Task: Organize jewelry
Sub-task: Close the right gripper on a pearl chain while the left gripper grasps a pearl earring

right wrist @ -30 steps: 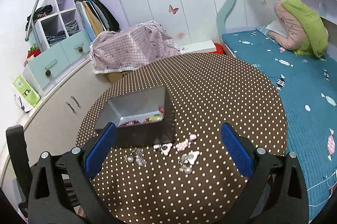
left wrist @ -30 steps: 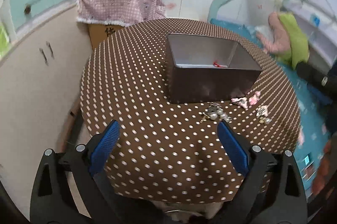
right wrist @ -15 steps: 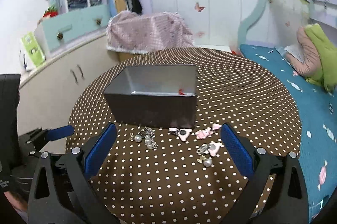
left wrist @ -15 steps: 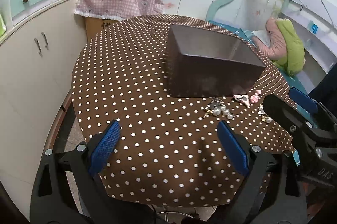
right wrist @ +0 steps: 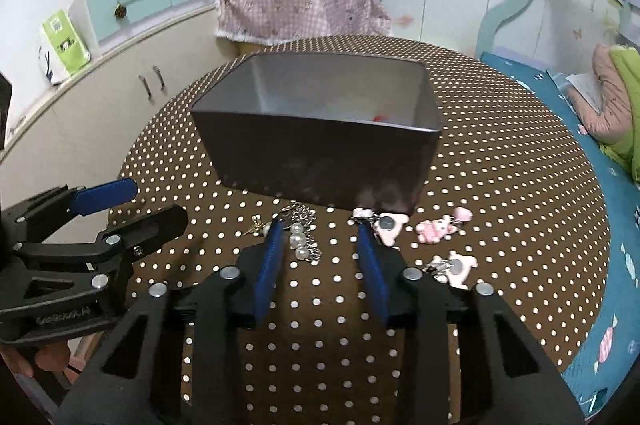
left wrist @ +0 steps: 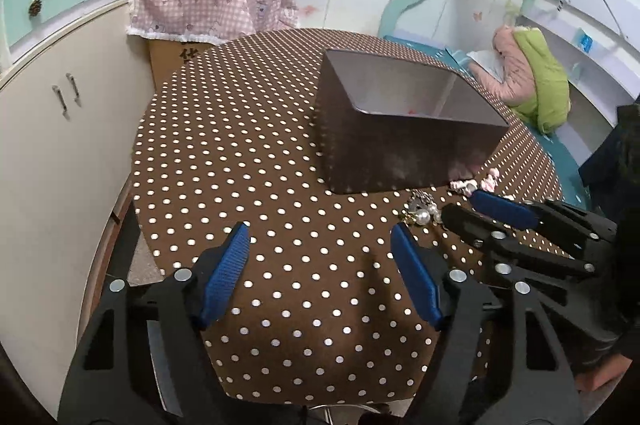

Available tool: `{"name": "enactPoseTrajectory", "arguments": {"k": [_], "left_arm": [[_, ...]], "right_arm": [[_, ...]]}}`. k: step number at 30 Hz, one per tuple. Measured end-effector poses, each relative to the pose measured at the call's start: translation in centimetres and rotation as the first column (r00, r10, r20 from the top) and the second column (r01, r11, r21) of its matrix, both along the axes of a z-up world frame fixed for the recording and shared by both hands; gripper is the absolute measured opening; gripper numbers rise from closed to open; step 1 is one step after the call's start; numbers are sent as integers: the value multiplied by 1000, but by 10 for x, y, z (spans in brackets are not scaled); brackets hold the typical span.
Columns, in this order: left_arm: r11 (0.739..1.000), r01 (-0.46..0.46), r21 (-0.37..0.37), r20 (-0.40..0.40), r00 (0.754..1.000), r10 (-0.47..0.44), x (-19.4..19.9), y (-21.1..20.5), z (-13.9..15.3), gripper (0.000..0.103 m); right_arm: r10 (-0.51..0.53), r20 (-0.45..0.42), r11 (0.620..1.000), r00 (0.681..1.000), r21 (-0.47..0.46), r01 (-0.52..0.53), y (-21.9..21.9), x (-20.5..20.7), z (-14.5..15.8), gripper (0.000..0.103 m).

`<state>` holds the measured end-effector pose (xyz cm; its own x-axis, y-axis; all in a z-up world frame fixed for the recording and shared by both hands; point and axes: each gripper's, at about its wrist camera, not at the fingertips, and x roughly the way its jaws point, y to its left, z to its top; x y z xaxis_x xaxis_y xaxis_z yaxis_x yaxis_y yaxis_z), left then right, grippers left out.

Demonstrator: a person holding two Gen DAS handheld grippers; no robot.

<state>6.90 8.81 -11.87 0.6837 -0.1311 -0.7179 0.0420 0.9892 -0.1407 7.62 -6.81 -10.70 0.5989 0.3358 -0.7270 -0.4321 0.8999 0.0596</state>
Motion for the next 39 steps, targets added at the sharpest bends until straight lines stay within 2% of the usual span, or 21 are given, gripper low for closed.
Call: {"name": "enactPoseTrajectory", "arguments": {"k": [2,5,7,11,15,19,23,25,27,28,31,39], "left_arm": [[1000,16,2,-1,1000,-16,1,-3,-2,72],[999,35,2,-3,999,-35,2,-8,-2,71],[999,49,3,-3,999,-49,3,-12,-3,69],[997,80,13,-3,997,-80,7,-22,-4,64],[996,93,16,4,996,-93,11,-35,-7,50],[992,125,11,-21,992,-125,20,-49,-14,45],[990,139,15,-18,990,-139,26,-59,-16,43],[990,139,18,-18,990,-139,29,-62,-17,34],[992,117,43,-22,993,-116,34,-63,-19,14],[993,110,47,-28,994,-109,36,-62,-19,12],[994,110,-6,-49,993,-110,39,-54,-16,12],[995,100,-6,-36,994,-100,32,-46,-12,12]], "right_arm": [[11,-14,1000,1000,-11,-11,2,1,-5,25],[33,28,998,999,-52,-32,6,-4,-6,16],[38,24,998,999,-47,-37,6,-3,-6,8],[27,5,1000,1000,-8,-26,-1,1,-6,8],[-29,-22,998,999,51,30,-19,5,-3,8],[-67,-45,990,997,123,72,-39,7,3,8],[-88,-38,986,995,139,93,-49,6,7,8],[-87,-42,984,995,152,93,-51,5,8,8],[-82,-44,984,996,156,87,-51,4,7,8],[-79,-46,983,996,161,85,-51,4,6,8],[-70,-48,983,996,167,77,-49,2,4,8],[-59,-35,981,998,181,65,-48,-2,8,8]]}}
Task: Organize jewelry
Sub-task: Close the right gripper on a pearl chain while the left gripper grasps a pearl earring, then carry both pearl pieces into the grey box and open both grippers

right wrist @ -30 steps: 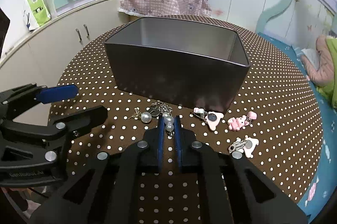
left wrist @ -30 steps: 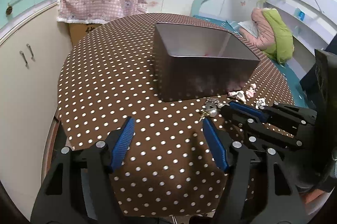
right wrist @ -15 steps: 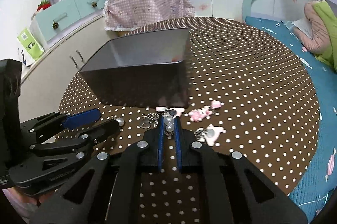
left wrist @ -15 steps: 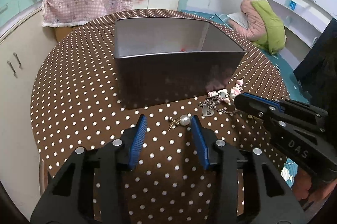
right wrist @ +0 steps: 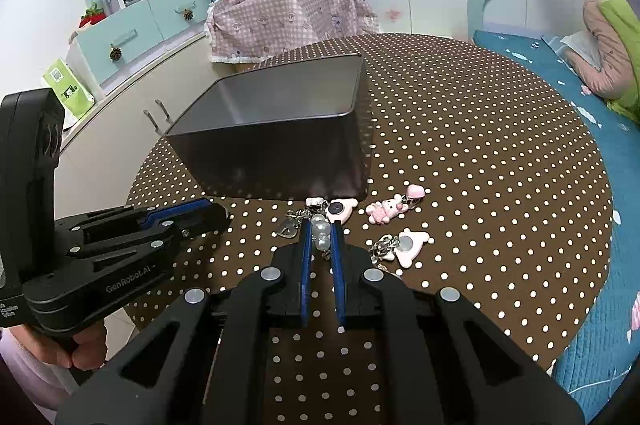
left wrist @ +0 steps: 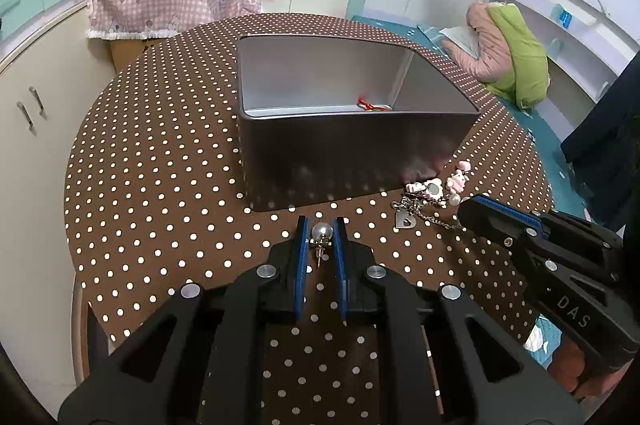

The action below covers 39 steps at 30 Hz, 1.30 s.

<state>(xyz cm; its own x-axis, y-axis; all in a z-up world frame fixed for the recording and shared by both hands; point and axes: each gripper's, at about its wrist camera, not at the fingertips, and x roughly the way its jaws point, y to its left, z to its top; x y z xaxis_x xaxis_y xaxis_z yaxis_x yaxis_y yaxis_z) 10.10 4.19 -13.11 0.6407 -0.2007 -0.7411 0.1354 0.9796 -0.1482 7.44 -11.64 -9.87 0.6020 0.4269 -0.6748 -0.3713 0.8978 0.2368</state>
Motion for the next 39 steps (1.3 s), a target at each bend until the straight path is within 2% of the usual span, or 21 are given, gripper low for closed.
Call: {"name": "enactPoseTrajectory", "arguments": {"k": [10,13,20,26,29,32,39], "left_arm": [[1000,15,-11,112,994,-13,-20,3,28,12],[1000,16,10,152,988,-17,-23,3,41,12],[1000,19,8,244,969,-21,-21,4,75,12],[1000,24,12,297,955,-26,-14,0,98,12],[999,42,-23,292,956,-34,-8,0,104,12],[998,53,-40,294,955,-39,-1,1,107,12],[998,47,-48,252,967,-34,23,0,95,12]], "right_arm": [[15,47,999,999,44,-17,1,-6,25,8],[5,75,999,997,46,-9,0,-5,36,8],[2,164,998,986,56,-11,0,-2,69,8],[14,273,996,962,83,-38,2,-2,103,8],[19,319,996,948,78,-46,4,4,114,8],[26,326,996,945,73,-53,8,12,115,8],[51,258,996,965,63,-70,14,29,90,8]]}}
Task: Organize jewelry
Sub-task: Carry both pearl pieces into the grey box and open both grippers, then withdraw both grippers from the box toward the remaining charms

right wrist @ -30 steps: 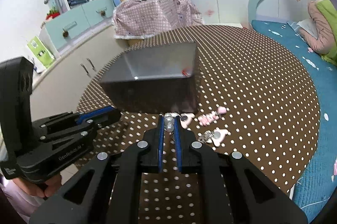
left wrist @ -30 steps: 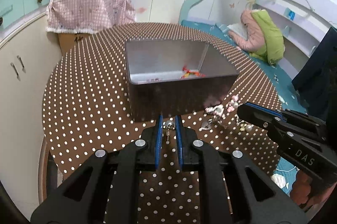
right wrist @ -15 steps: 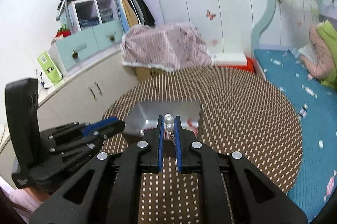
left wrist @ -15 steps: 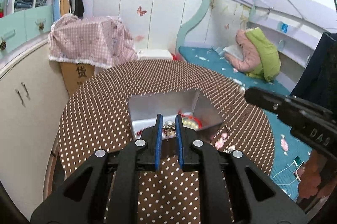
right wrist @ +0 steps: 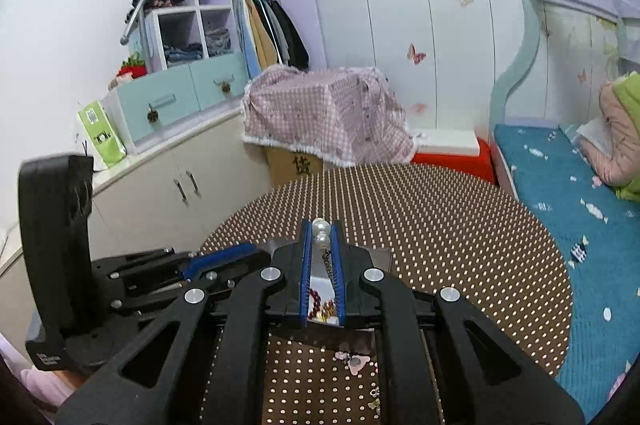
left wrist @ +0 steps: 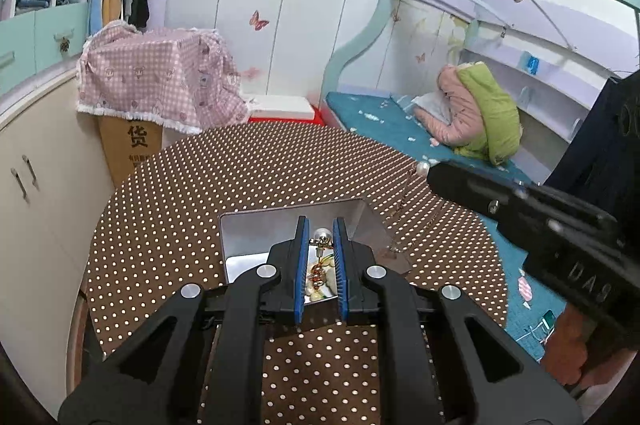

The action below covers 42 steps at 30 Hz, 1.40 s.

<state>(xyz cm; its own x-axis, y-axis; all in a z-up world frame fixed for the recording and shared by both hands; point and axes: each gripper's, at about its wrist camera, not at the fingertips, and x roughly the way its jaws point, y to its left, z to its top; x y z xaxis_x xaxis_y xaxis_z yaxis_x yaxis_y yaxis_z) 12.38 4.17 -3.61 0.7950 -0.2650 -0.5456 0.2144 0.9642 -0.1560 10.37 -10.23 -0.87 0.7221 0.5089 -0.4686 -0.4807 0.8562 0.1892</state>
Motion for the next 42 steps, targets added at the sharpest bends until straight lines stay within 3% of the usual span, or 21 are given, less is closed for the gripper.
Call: {"name": "enactPoseTrajectory", "arguments": {"k": [7,8,10,11,13,30,37,42], "left_arm": [[999,-28,-20,-72,997,27,18,6,-26,13],[999,-29,-23,-79,997,27,20,7,-29,13],[999,-26,-21,-82,996,24,20,6,-31,15],[999,-25,-20,-83,996,23,19,6,-31,24],[999,-31,-18,-87,996,29,18,7,-32,29],[1000,-5,6,-89,996,6,-14,-8,-32,29],[1000,5,10,-140,990,-3,-23,-14,-46,29],[999,42,11,-173,984,-39,-24,-25,-60,29]], "right_arm": [[-9,-119,999,993,-33,5,5,17,-26,12],[-17,-124,999,992,-41,12,6,17,-27,16],[-11,-126,999,992,-40,6,5,16,-28,36],[-11,-126,999,992,-41,6,5,16,-29,38],[-15,-123,999,992,-51,8,4,14,-28,39],[-106,-136,993,985,-60,99,-34,-3,-34,49],[-187,-182,981,965,-87,174,-56,-14,-50,49],[-186,-239,980,953,-112,164,-58,-25,-70,49]]}}
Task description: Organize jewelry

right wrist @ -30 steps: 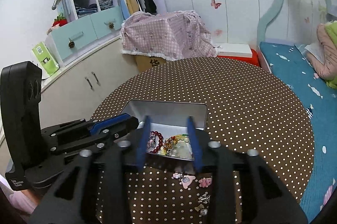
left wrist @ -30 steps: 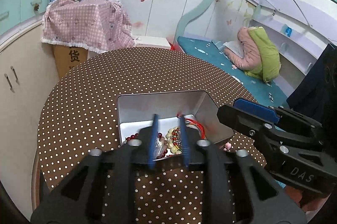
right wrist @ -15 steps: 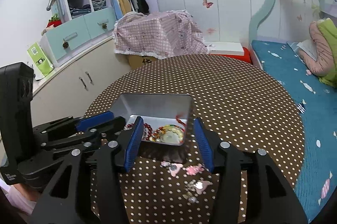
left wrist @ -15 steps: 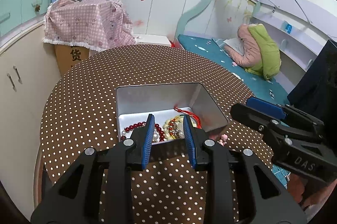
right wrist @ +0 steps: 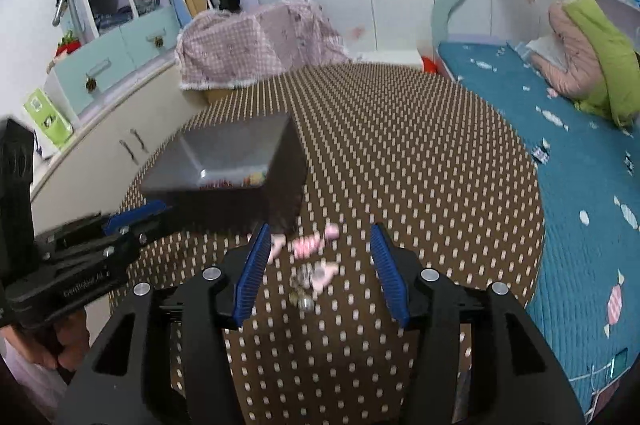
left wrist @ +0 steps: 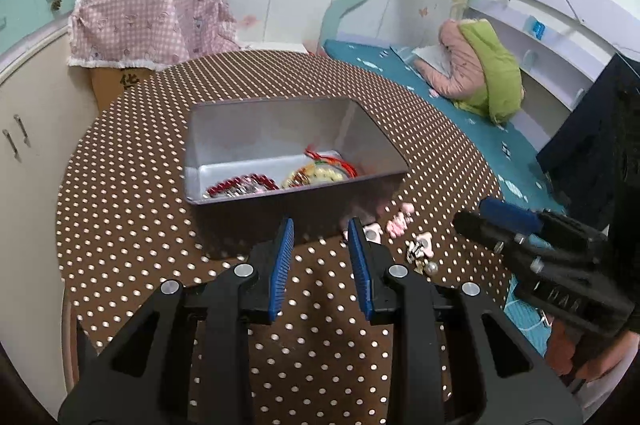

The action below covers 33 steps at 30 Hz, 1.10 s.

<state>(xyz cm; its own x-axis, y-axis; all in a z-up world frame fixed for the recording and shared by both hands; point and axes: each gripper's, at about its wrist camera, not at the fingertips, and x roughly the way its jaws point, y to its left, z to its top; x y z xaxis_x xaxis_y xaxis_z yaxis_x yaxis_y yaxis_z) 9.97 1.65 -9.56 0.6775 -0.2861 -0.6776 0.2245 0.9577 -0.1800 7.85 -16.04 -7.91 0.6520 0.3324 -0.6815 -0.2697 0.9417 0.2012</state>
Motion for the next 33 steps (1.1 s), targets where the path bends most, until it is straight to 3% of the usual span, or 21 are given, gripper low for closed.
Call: {"name": "enactPoseTrajectory", "arguments": {"k": [5,12,19,26,30,33], "left_arm": [[1000,-19,16,-22,1000,20,10,-2,-14,29],[999,-32,21,-28,999,33,25,1,-18,29],[998,51,27,-38,998,-50,24,-15,-23,29],[991,127,31,-79,989,-124,26,-33,-34,33],[987,159,24,-81,984,-157,29,-42,-36,47],[985,170,16,-82,982,-168,34,-49,-37,48]], "right_arm": [[33,-37,999,999,-27,-34,10,-6,-13,45],[57,-71,996,996,-63,-61,20,-3,-25,27],[70,-82,991,994,-105,-79,24,-3,-34,11],[58,-98,995,993,-75,-66,16,-3,-33,10],[57,-88,997,994,-53,-62,9,-3,-29,10],[41,-78,998,996,-51,-45,0,0,-26,10]]}}
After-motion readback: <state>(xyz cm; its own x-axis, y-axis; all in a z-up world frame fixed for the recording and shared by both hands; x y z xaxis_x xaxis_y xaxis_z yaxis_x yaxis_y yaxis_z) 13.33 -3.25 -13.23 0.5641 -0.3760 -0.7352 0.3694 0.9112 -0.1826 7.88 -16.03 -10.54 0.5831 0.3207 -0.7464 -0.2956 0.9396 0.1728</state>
